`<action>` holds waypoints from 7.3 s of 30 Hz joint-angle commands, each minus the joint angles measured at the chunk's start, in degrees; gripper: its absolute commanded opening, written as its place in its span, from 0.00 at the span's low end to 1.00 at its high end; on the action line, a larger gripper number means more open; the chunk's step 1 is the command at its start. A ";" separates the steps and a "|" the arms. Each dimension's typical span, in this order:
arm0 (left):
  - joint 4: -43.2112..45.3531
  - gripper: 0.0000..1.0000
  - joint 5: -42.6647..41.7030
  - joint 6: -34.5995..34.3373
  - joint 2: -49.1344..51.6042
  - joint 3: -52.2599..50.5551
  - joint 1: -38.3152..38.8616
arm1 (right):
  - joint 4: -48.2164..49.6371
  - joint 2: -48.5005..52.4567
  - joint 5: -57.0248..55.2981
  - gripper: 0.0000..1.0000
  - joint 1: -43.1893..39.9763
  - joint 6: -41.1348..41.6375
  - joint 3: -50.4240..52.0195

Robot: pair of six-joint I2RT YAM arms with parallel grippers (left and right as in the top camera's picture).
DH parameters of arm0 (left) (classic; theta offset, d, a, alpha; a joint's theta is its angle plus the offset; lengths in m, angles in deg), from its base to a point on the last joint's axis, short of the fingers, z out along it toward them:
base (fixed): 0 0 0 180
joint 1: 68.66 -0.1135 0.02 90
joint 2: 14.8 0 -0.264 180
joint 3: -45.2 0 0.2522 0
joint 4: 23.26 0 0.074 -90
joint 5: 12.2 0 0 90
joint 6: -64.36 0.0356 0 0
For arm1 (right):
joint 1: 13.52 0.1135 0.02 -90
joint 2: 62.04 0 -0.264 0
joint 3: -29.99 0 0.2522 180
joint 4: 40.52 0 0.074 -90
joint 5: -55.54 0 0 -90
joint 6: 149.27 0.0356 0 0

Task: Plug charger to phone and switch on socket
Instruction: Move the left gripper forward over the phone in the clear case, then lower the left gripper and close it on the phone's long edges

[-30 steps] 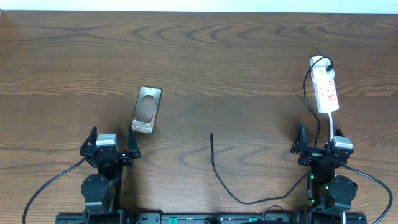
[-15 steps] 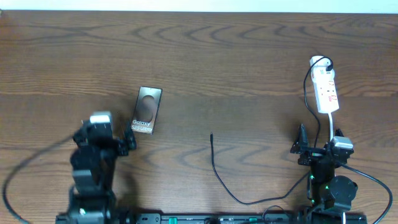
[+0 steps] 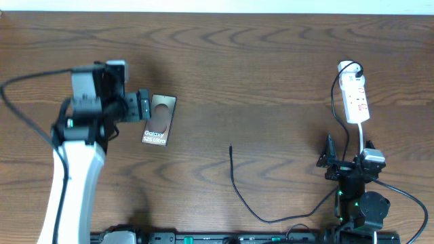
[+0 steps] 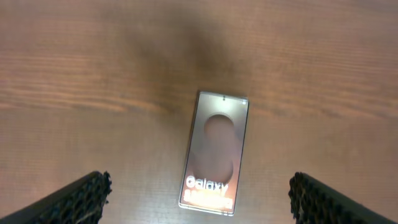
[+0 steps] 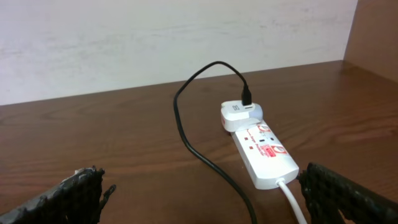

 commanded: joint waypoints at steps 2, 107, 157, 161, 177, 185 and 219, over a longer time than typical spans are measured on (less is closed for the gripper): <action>-6.05 0.94 -1.27 -0.50 6.95 7.26 0.02 | -0.22 -0.13 -0.15 0.99 0.87 -0.55 0.07; -7.19 0.98 5.42 2.40 36.85 10.21 7.80 | -0.22 -0.13 -0.15 0.99 0.87 -0.55 0.07; 0.90 0.98 4.70 5.22 36.87 1.86 7.80 | -0.22 -0.13 -0.15 0.99 0.87 -0.55 0.07; 1.49 0.98 5.75 5.42 36.87 1.86 7.80 | -0.22 -0.13 -0.15 0.99 0.87 -0.55 0.07; 4.55 0.98 5.88 7.34 36.87 1.86 7.80 | -0.22 -0.13 -0.17 0.99 0.87 -0.55 0.07; 4.55 0.98 5.90 7.34 36.87 1.84 7.80 | -0.22 -0.13 -0.15 0.99 0.87 -0.55 0.07; 4.28 0.96 5.90 7.93 40.63 1.86 7.80 | -0.22 -0.13 -0.17 0.99 0.87 -0.55 0.07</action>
